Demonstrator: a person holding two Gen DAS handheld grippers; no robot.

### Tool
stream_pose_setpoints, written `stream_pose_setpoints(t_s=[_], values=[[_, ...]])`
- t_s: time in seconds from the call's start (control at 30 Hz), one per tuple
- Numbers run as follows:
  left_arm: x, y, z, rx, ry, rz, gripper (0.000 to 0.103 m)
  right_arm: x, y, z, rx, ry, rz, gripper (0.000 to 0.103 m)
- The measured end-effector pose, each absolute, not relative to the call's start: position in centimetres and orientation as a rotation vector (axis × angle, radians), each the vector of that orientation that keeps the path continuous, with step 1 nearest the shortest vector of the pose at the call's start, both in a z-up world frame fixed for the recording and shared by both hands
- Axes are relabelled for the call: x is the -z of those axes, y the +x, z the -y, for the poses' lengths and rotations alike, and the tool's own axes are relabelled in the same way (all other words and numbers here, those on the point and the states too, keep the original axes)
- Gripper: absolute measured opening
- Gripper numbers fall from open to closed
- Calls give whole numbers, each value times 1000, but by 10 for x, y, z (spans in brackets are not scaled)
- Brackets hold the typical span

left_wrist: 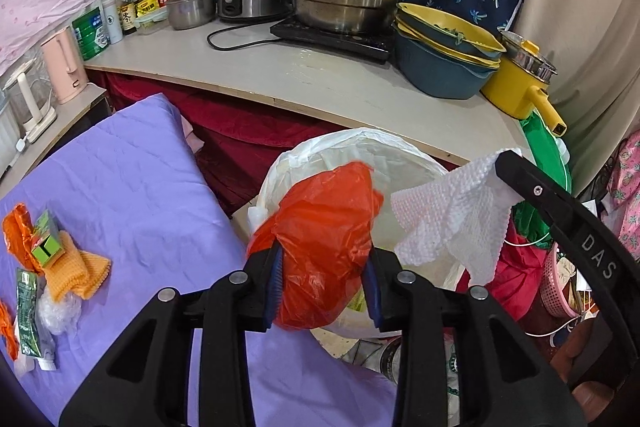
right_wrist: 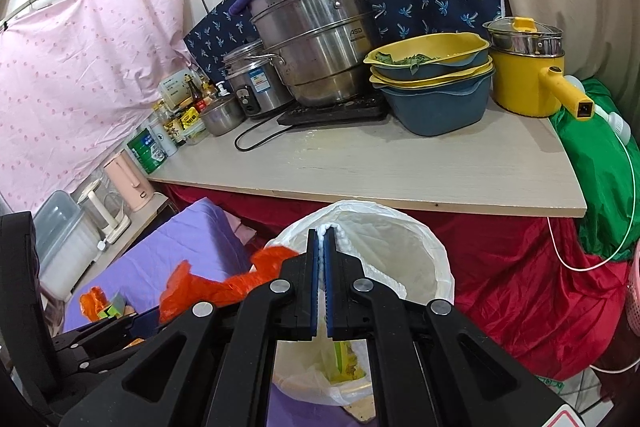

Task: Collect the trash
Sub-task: 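Carry the tissue and red bag to the bin and release both, then move both grippers back over the table toward the orange bags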

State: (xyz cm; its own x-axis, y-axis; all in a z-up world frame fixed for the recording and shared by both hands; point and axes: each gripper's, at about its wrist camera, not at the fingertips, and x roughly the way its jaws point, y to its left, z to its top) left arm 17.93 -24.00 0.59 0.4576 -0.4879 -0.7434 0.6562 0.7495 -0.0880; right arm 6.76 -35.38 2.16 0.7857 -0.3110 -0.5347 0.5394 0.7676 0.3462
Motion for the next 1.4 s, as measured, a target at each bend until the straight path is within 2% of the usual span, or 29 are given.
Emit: stream_pose_setpoints(t_s=[0.13,0.37,0.5,0.57,0.63,0.83,0.97,1.07,1.17,1.4], values=[[-8,183,239,691,210,-818,51,-24,77,353,474,501,-475,3],[-13,192,231,652,193,-801,64,-26,89,351,464,497,-479,5],[-15,195,226,638,186,-793,66,-26,93,348,463,495,-476,9],[-16,196,223,631,180,-794,69,-27,94,347,468,500,-468,23],[-16,197,220,625,174,-791,70,-30,92,345,476,498,-454,31],[-18,199,212,608,165,-794,72,-36,94,339,472,483,-450,32],[-20,199,204,596,155,-790,72,-40,93,333,466,477,-446,39],[-24,199,194,575,142,-785,80,-43,92,326,465,473,-438,47],[-27,200,183,555,125,-774,83,-46,94,316,452,470,-436,50],[-29,203,144,496,88,-773,84,-52,103,288,402,446,-444,52]])
